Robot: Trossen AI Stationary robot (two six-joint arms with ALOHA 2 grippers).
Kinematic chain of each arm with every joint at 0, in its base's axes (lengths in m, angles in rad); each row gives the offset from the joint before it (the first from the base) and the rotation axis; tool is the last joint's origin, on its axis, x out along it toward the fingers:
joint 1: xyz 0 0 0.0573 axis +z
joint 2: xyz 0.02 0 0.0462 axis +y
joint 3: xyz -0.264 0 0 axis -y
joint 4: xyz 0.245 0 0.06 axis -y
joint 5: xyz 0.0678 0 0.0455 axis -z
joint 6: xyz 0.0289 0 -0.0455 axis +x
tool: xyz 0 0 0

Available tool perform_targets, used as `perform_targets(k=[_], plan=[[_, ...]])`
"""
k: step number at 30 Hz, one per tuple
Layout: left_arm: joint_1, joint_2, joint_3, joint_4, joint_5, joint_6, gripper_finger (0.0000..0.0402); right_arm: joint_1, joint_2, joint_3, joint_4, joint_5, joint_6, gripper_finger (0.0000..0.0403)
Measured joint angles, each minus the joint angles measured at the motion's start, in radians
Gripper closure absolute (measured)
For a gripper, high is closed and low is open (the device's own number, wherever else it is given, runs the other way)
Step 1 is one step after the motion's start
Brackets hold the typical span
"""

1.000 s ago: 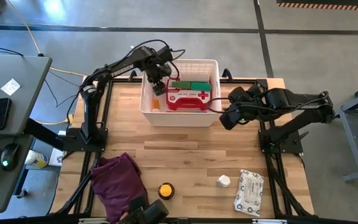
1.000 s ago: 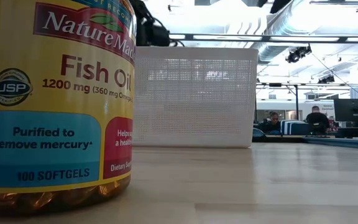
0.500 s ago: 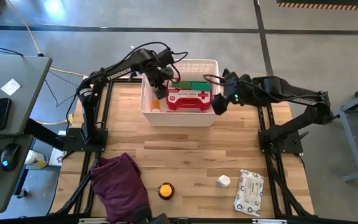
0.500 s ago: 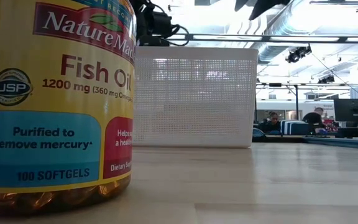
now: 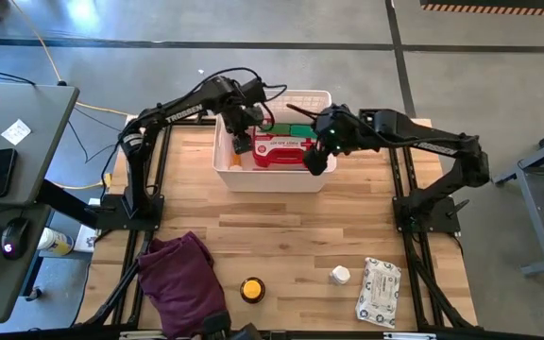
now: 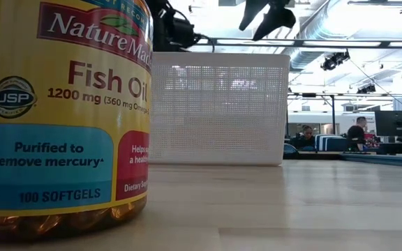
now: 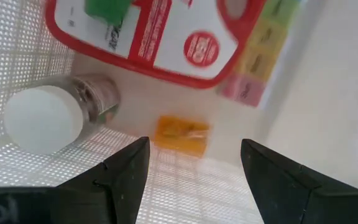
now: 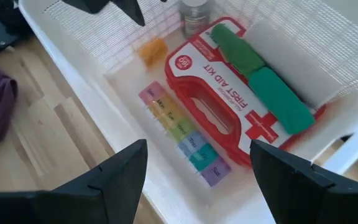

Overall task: Pick & place medical supplies in basket/bin
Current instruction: Put the orange pill bottle into the white bin

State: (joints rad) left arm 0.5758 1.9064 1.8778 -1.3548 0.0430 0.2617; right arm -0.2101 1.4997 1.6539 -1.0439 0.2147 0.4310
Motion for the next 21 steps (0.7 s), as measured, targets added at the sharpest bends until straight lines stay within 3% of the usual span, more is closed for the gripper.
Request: perform_targets(k=[8, 13, 21], plan=[[0.000, 0.058, -0.064, -0.010, -0.111, -0.026, 0.0114, -0.006, -0.001, 0.000, -0.014, -0.016, -0.013, 0.0128], [-0.007, 0.099, -0.075, -0.066, -0.093, -0.054, 0.0108, -0.006, -0.002, 0.000, -0.043, -0.059, -0.013, 0.0128], [-0.055, 0.147, -0.076, -0.067, -0.131, -0.037, 0.0014, 0.017, -0.002, 0.000, -0.079, -0.075, -0.050, 0.0128]])
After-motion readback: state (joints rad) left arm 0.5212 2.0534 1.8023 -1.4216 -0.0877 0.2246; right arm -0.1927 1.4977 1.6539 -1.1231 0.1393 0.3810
